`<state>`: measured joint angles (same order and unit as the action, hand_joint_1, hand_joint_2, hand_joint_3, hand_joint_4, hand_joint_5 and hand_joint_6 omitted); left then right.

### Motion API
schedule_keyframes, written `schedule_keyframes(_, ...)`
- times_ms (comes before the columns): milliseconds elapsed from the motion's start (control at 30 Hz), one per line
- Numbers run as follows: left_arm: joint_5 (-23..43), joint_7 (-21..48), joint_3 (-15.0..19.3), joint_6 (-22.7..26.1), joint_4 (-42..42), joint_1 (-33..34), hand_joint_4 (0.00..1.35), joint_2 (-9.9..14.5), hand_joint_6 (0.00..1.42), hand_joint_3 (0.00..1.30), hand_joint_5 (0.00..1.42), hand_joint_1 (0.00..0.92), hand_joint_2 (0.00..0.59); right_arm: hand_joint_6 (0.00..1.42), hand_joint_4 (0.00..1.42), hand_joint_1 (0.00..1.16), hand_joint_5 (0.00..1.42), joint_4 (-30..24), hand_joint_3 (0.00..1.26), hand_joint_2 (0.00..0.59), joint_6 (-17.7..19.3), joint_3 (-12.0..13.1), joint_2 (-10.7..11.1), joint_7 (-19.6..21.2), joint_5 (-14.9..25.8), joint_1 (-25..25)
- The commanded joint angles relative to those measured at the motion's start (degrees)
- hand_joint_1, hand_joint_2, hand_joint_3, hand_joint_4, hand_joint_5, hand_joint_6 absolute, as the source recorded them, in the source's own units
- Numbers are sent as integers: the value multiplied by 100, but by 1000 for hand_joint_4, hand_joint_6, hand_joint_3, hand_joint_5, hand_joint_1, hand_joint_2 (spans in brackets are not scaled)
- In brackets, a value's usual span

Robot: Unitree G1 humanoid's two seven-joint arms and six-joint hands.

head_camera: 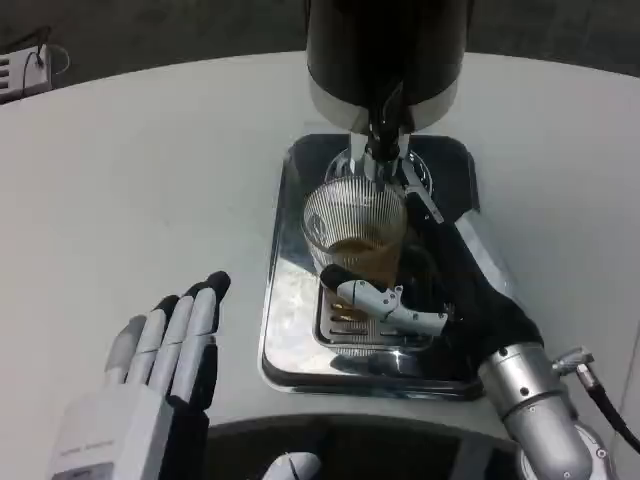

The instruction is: Grasp the cup under the faucet to collect the drink, then remove the cup.

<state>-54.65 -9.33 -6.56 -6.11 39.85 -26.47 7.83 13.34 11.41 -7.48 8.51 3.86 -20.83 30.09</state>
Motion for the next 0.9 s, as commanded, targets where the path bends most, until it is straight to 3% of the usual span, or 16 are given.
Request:
schedule_keyframes(33,33,90,50,72,61,-54,0,-22,0,0,10,0,186,230,129,643,146,91,33,212,-52,-52,-75,-14,44,68)
schedule_keyframes(700,84,208,127,146,89,-32,0,-130,0,0,24,0,191,244,138,660,144,524,55,209,4,-235,-109,38,-37,256)
schedule_keyframes(900,102,255,142,192,109,-11,0,-164,0,0,24,0,191,267,199,695,175,642,99,197,119,-259,-155,101,11,323)
